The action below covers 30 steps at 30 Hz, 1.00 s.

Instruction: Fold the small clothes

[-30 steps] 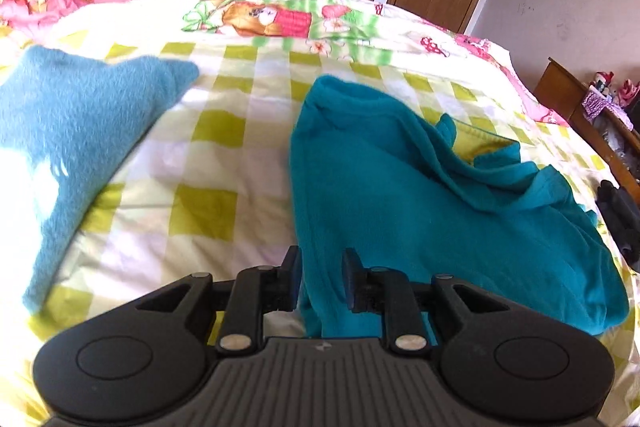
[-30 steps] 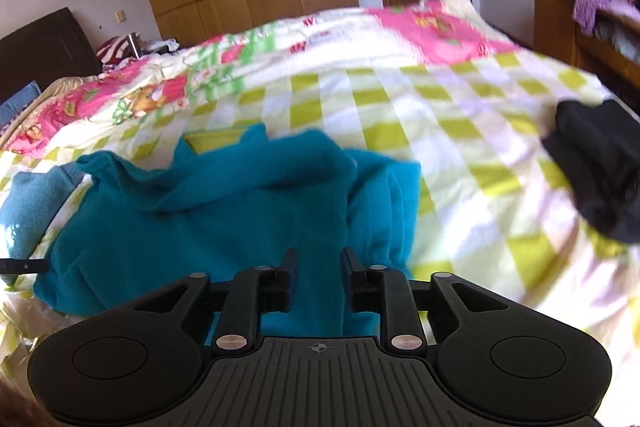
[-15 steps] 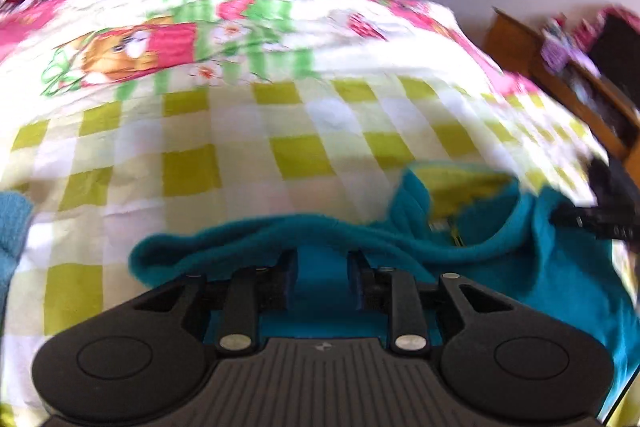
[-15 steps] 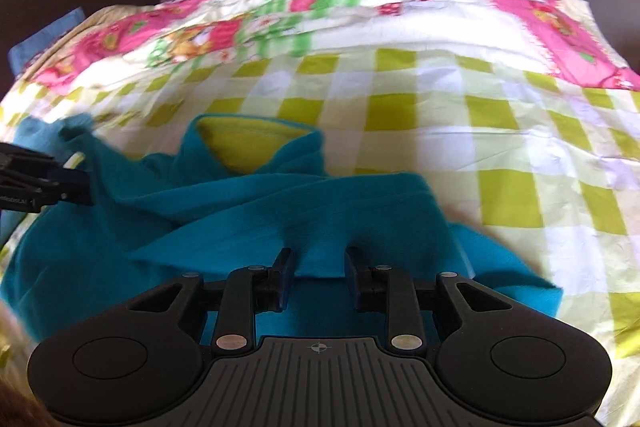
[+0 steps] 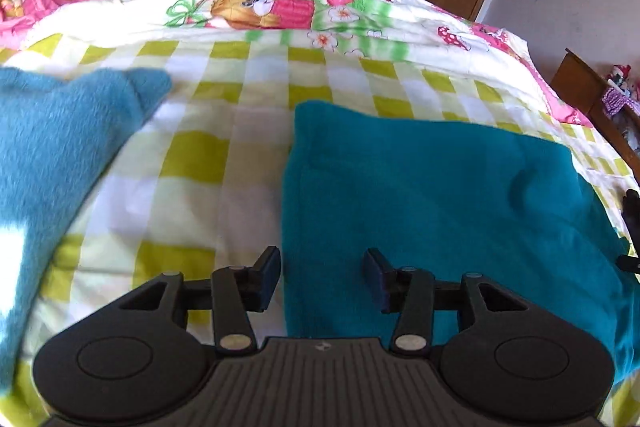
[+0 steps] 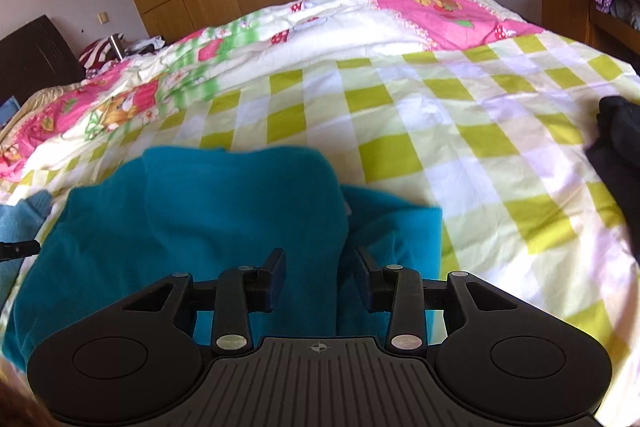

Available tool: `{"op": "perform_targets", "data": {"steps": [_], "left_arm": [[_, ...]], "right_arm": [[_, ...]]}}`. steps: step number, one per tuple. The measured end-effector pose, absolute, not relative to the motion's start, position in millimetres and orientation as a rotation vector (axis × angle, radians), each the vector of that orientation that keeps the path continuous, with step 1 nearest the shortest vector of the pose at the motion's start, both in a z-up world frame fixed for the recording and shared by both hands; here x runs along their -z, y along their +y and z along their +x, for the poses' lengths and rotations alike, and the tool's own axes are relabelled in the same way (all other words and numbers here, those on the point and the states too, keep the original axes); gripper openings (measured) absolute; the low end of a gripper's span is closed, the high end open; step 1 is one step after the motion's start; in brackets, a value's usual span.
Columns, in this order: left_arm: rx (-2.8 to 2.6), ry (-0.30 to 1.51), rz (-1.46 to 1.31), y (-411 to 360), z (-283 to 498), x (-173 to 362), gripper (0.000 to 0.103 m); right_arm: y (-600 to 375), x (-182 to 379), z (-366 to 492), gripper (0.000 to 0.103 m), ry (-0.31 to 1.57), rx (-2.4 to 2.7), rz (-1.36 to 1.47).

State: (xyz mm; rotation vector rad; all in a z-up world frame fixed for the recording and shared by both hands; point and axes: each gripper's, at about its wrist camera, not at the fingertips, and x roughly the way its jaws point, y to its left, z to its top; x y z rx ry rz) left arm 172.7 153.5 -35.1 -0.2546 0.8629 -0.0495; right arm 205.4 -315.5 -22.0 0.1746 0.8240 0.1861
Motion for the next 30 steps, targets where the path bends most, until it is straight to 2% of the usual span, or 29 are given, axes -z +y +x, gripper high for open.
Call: {"op": "perform_targets", "data": {"steps": [5,12,23,25,26,27,30], "left_arm": [[-0.015,0.876,-0.345,168.9,150.9,44.9,0.064],[0.060,0.839,-0.329,160.7,145.1,34.5,0.060],[0.058,0.869,-0.431,173.1,225.1,59.2,0.063],[0.062,0.864,-0.450,172.4,229.5,59.9,0.052],[0.063,0.861,-0.466,172.2,229.0,57.9,0.039],[0.062,0.851,-0.464,171.0,226.5,54.3,0.032],[0.065,0.804,-0.406,164.8,211.9,36.1,0.026]], "right_arm": [[-314.5,38.2,202.2,0.038,0.886,-0.206,0.273],[-305.8,45.4,208.9,0.038,0.889,-0.207,0.273],[-305.6,54.4,229.5,0.039,0.853,-0.224,0.335],[-306.3,57.1,236.6,0.039,0.854,-0.222,0.346],[-307.7,58.7,241.0,0.038,0.859,-0.218,0.358],[-309.8,59.4,244.6,0.029,0.862,-0.212,0.371],[-316.4,53.3,243.8,0.007,0.842,-0.191,0.403]]}}
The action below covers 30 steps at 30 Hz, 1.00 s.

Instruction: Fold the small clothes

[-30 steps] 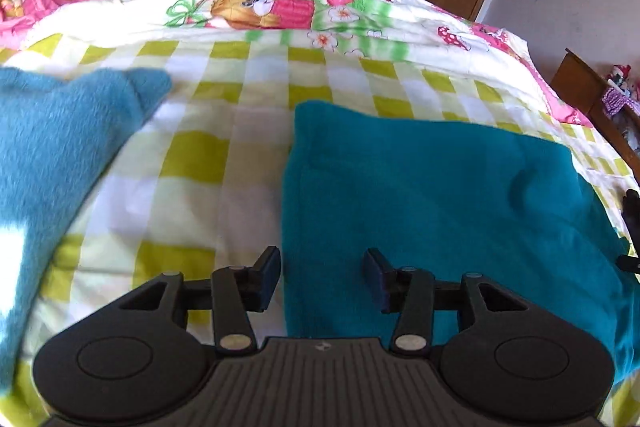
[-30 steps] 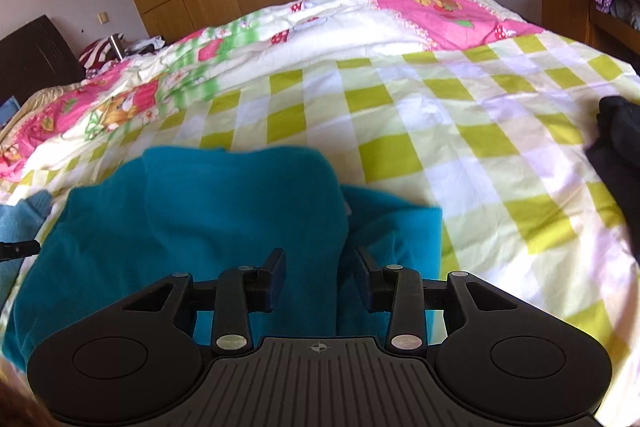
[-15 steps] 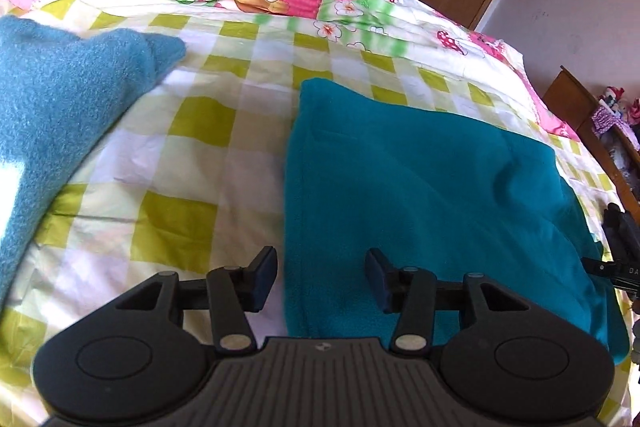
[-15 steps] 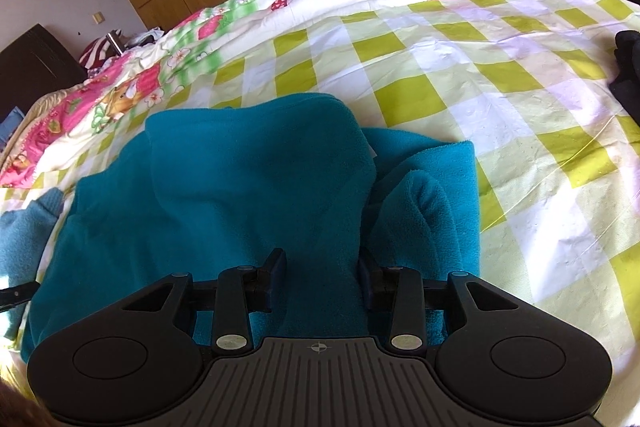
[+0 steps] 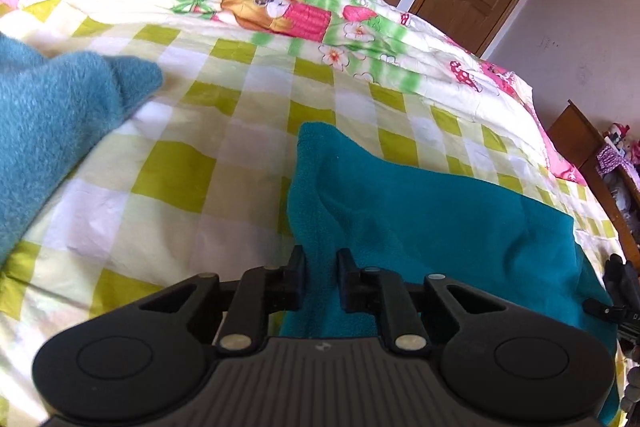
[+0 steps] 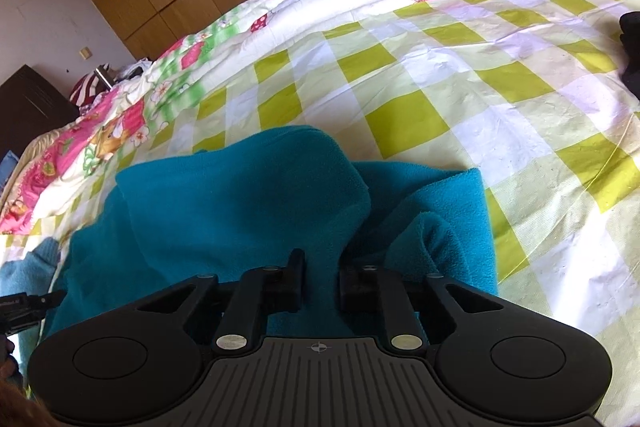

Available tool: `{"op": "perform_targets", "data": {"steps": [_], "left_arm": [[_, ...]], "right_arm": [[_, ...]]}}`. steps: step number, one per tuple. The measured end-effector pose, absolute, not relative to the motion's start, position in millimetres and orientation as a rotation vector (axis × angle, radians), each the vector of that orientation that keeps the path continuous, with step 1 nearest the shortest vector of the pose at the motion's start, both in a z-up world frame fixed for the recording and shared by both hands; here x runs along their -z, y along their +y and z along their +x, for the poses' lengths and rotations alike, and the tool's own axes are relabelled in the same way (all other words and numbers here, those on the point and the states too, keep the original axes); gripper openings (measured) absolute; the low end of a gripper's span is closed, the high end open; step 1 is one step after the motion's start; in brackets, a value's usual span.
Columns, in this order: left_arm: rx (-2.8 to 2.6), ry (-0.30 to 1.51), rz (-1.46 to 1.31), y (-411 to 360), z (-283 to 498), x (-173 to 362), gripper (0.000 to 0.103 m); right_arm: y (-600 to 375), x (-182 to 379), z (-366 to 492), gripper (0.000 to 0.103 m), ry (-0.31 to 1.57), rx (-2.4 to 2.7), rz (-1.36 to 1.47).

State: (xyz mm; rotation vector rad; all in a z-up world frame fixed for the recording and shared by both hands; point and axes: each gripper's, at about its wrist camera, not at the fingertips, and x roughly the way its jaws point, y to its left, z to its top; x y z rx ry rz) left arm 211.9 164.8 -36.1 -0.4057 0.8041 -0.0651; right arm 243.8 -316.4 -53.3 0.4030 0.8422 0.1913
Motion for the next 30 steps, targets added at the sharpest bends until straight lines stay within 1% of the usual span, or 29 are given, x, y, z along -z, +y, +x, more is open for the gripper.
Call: {"op": "perform_targets", "data": {"steps": [1,2,3,7,9,11,13,14,16,17,19,20,21,22,24,29,30], "left_arm": [[0.070,0.791,-0.406,164.5,206.2,29.7,0.026],[0.073,0.779,-0.410,164.9,200.4,22.9,0.022],[0.081,0.767,-0.420,166.0,194.5,15.9,0.021],[0.139,0.738,-0.476,165.3,163.5,-10.8,0.021],[0.146,0.749,-0.462,162.1,155.3,-12.6,0.021],[0.117,0.799,-0.479,162.8,159.9,3.9,0.021],[0.050,0.862,-0.462,163.5,169.7,30.0,0.022],[0.035,0.887,-0.472,164.8,171.5,40.3,0.023],[0.050,0.898,-0.508,165.1,168.4,49.0,0.024],[0.056,0.890,-0.502,164.4,165.1,47.0,0.027],[0.080,0.862,-0.466,161.9,154.7,39.6,0.042],[0.087,0.862,-0.459,161.2,150.9,38.3,0.060],[0.093,0.870,-0.451,160.3,146.4,37.5,0.071],[0.105,0.878,-0.444,159.8,143.2,38.1,0.072],[0.081,0.900,-0.439,159.0,138.8,41.0,0.072],[0.068,0.883,-0.412,161.9,118.9,27.2,0.071],[0.066,0.885,-0.407,163.4,113.3,25.7,0.071]], "right_arm": [[-317.0,47.7,239.1,0.007,0.822,-0.197,0.395],[-316.3,40.8,233.0,0.006,0.798,-0.207,0.377],[-315.7,33.3,226.3,0.006,0.776,-0.223,0.367],[-321.5,0.2,199.2,0.006,0.724,-0.281,0.415],[-325.8,-17.4,183.1,0.006,0.709,-0.296,0.437],[-327.7,-25.2,171.7,0.006,0.704,-0.300,0.436],[-326.5,-12.4,176.7,0.006,0.755,-0.273,0.413],[-324.7,2.9,184.6,0.007,0.807,-0.250,0.384],[-324.4,40.1,198.4,0.012,0.915,-0.185,0.368],[-324.3,54.1,202.0,0.013,0.952,-0.175,0.374],[-327.2,60.9,198.4,0.014,0.939,-0.168,0.414],[-328.9,57.8,196.3,0.017,0.923,-0.182,0.438],[-329.6,54.6,194.8,0.021,0.905,-0.201,0.450],[-328.5,52.7,194.7,0.024,0.899,-0.211,0.441],[-324.4,52.8,195.3,0.033,0.909,-0.231,0.413],[-320.1,40.8,173.8,0.035,0.879,-0.234,0.389],[-320.1,36.0,166.7,0.038,0.872,-0.235,0.375]]}}
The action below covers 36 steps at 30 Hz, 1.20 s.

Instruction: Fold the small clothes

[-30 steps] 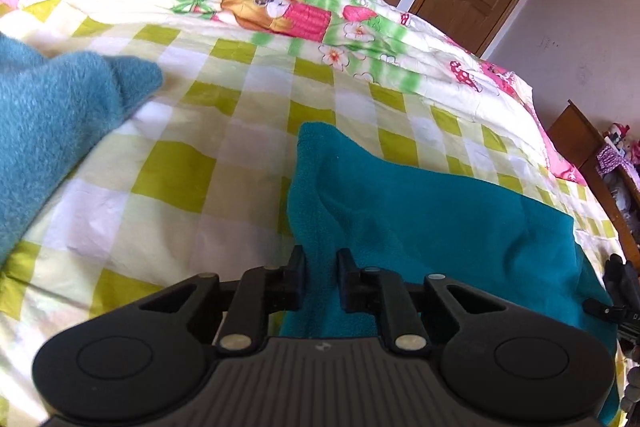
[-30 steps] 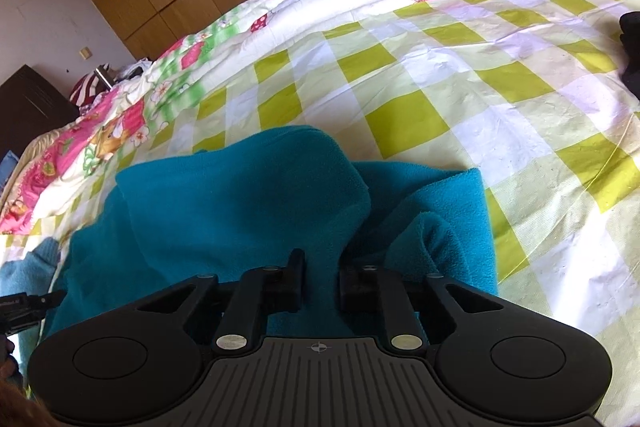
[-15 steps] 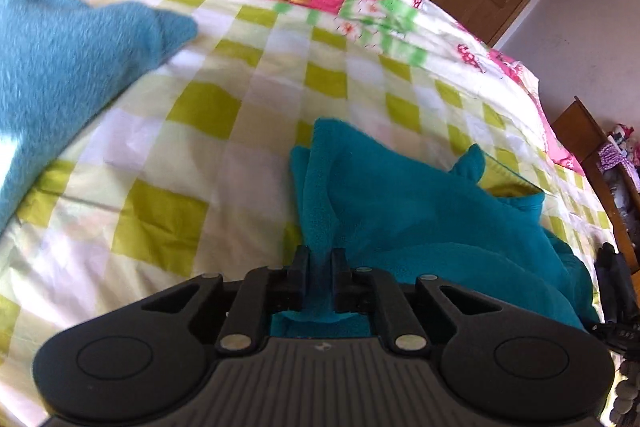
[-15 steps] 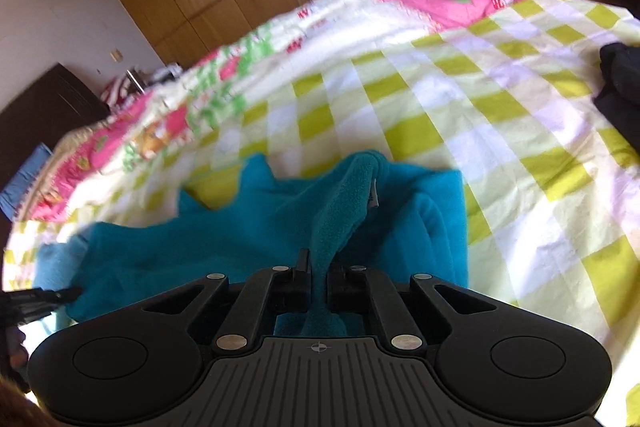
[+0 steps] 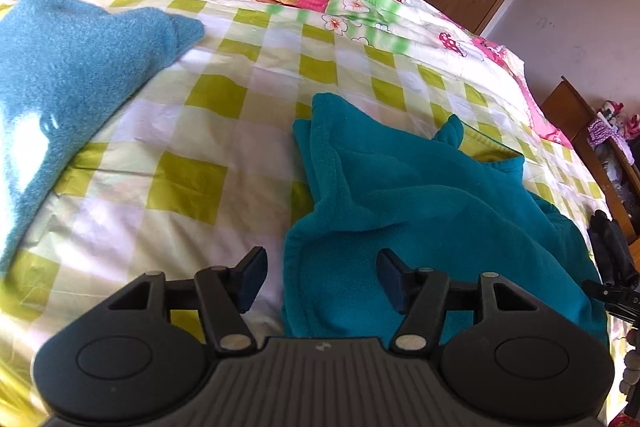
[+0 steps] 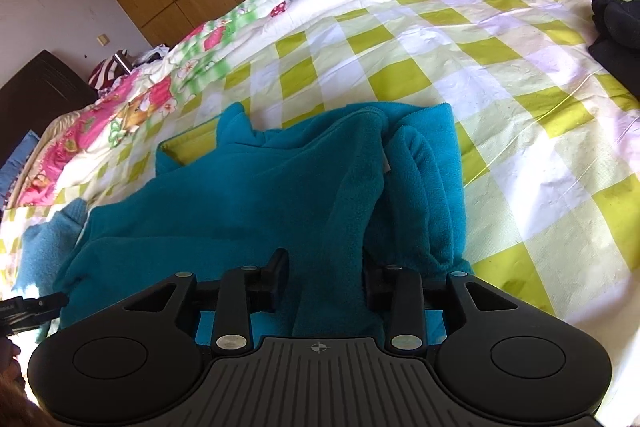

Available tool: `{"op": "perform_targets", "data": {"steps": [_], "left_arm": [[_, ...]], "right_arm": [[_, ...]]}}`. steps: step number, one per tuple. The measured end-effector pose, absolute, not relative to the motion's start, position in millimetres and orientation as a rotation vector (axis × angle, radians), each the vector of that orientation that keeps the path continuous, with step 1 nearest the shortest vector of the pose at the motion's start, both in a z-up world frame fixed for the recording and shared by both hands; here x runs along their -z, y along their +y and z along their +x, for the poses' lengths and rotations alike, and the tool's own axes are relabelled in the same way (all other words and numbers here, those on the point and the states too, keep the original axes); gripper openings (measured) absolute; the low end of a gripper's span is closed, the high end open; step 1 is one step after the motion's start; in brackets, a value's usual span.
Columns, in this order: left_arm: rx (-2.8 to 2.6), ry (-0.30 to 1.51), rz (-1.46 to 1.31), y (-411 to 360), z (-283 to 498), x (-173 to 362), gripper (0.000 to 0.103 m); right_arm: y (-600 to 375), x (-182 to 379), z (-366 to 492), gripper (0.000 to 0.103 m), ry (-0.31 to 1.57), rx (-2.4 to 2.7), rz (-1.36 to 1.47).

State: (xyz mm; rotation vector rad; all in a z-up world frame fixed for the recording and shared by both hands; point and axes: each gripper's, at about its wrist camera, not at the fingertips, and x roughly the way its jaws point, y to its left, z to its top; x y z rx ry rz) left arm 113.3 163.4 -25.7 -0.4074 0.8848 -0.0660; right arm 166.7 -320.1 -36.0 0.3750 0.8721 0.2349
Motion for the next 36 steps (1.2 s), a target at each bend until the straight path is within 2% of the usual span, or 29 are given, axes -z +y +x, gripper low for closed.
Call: {"op": "perform_targets", "data": {"steps": [3,8,11,12,13,14,17,19,22,25,28,33,34,35,36], "left_arm": [[0.068,0.898,-0.413,164.2,93.6,25.7,0.072],[0.082,0.976,-0.473,156.4,69.6,50.4,0.072],[0.058,0.983,-0.540,155.6,61.2,66.1,0.069],[0.057,0.968,-0.528,153.4,60.6,65.4,0.053],[0.072,0.964,-0.529,151.2,61.9,63.3,0.037],[0.102,0.965,-0.566,150.9,63.1,59.8,0.020],[0.171,0.904,-0.495,139.0,61.1,27.1,0.019],[0.224,0.888,-0.429,128.0,55.2,6.4,0.019],[0.253,0.944,-0.346,115.7,46.6,7.4,0.019],[0.222,1.066,-0.261,108.0,44.0,40.4,0.020],[0.205,1.046,-0.294,111.8,38.3,37.3,0.020],[0.253,1.030,-0.199,101.7,31.9,23.8,0.023],[0.239,1.057,-0.210,102.6,32.9,28.1,0.024],[0.228,1.058,-0.230,104.6,30.6,29.5,0.024],[0.214,1.047,-0.250,106.6,26.6,27.1,0.024]], "right_arm": [[-317.7,22.3,143.3,0.049,0.848,-0.228,0.305],[-316.1,15.7,101.1,0.054,0.897,-0.264,0.260],[-317.0,28.8,96.3,0.052,0.926,-0.263,0.266],[-319.4,33.7,99.0,0.030,0.935,-0.262,0.304],[-321.7,38.2,102.3,0.015,0.949,-0.271,0.348],[-323.8,41.9,106.8,0.008,0.968,-0.273,0.383],[-332.1,34.8,109.5,0.007,0.957,-0.259,0.408],[-341.7,8.9,104.9,0.007,0.905,-0.273,0.382],[-349.3,-26.5,95.6,0.007,0.849,-0.268,0.274],[-353.8,0.2,102.9,0.006,0.954,-0.201,0.173],[-353.4,45.1,112.5,0.006,1.052,-0.143,0.098],[-357.3,26.8,102.6,0.006,0.979,-0.136,0.083],[-356.6,25.0,100.9,0.008,0.971,-0.135,0.077],[-357.6,26.4,101.4,0.017,0.978,-0.132,0.090],[-358.6,29.1,102.7,0.019,1.001,-0.127,0.106]]}}
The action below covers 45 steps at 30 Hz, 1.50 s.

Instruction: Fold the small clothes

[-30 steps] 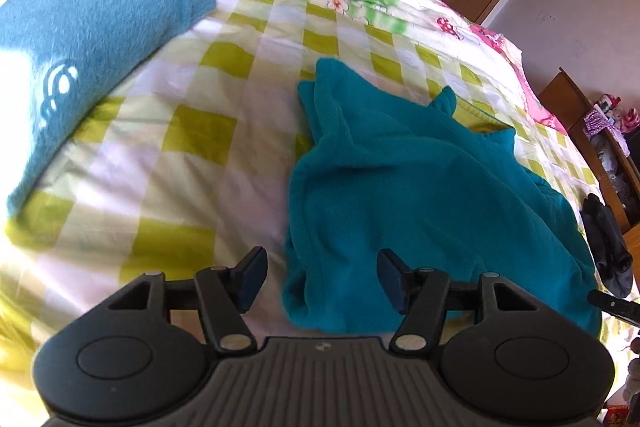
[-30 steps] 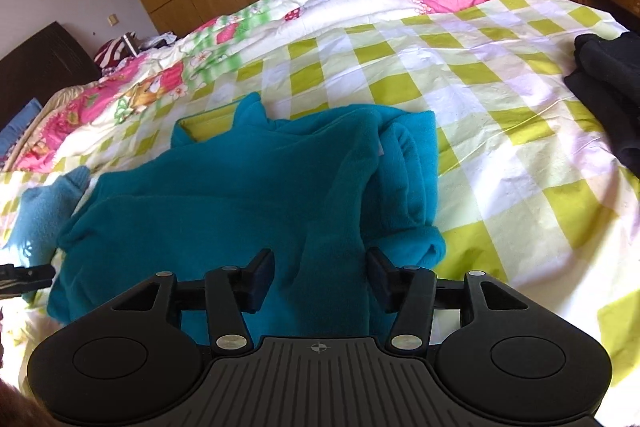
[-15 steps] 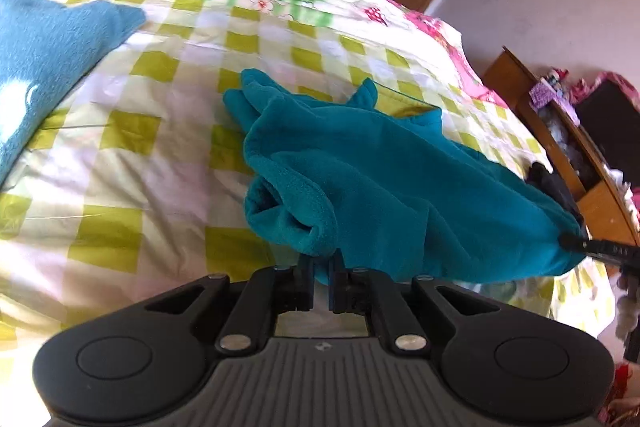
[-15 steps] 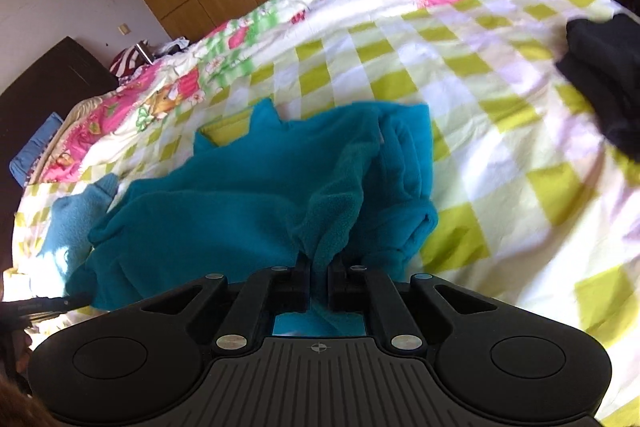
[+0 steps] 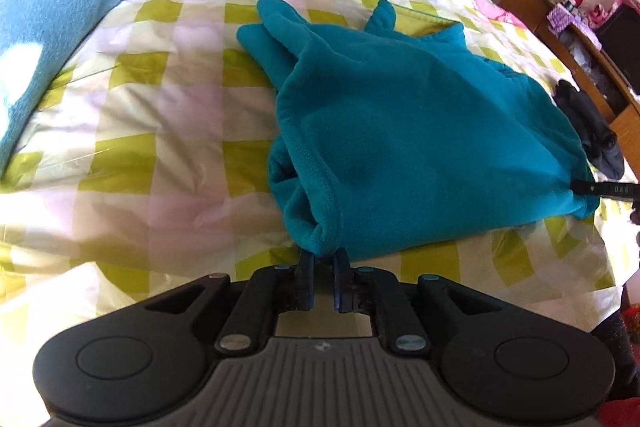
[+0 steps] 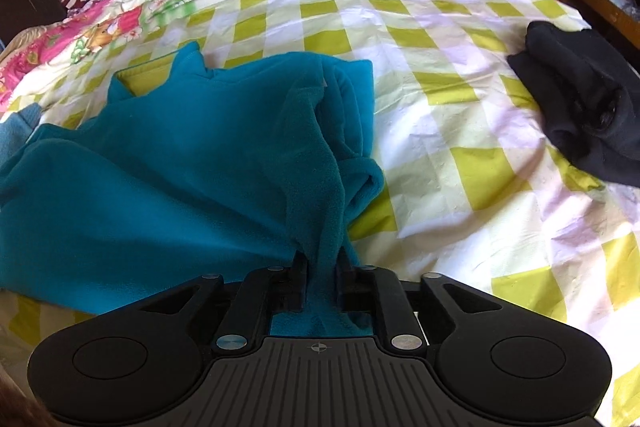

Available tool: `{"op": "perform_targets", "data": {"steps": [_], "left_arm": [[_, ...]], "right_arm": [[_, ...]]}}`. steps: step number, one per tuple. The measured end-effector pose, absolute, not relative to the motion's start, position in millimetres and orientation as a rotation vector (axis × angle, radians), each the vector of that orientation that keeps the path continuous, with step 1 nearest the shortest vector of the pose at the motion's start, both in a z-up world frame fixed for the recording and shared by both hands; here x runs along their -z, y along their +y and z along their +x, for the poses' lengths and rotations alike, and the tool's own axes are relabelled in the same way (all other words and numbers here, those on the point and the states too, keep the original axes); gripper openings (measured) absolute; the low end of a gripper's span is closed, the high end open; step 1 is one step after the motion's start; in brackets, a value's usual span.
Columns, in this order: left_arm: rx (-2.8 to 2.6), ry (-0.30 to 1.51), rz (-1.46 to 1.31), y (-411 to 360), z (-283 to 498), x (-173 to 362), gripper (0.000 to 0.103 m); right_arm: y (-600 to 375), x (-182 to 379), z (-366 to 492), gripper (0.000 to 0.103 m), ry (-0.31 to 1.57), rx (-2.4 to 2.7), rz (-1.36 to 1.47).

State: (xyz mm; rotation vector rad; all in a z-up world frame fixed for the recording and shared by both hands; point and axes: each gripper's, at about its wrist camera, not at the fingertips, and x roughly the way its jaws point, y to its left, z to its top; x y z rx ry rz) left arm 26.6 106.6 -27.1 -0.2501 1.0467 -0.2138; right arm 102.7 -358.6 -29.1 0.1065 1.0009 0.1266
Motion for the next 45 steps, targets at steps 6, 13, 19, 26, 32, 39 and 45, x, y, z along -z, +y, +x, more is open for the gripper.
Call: {"op": "perform_targets", "data": {"steps": [6,13,19,26,32,39,45], "left_arm": [[0.099,0.963,-0.249,115.0,3.2,-1.5,0.026],[0.215,0.706,-0.360,91.0,47.4,-26.4,0.031],[0.302,0.737,-0.370,43.9,118.6,16.9,0.031],[0.213,0.948,-0.443,81.0,125.9,63.1,0.022],[0.144,0.868,-0.270,71.7,102.4,22.0,0.023],[0.149,0.802,-0.245,50.0,121.3,11.6,0.031],[0.042,0.965,-0.376,95.1,94.2,46.2,0.031]], "right_arm": [[-352.8,-8.8,72.8,0.034,0.800,0.017,0.004],[-337.5,-18.2,111.5,0.036,0.668,-0.034,-0.005],[-324.9,6.5,171.6,0.035,0.633,-0.137,0.077],[-345.9,71.4,217.7,0.003,0.791,-0.111,0.127],[-341.5,53.8,204.0,0.014,0.774,-0.092,0.145],[-294.2,16.3,191.5,0.020,0.661,-0.247,0.128],[-222.1,11.7,187.2,0.024,0.690,-0.477,0.123]]}}
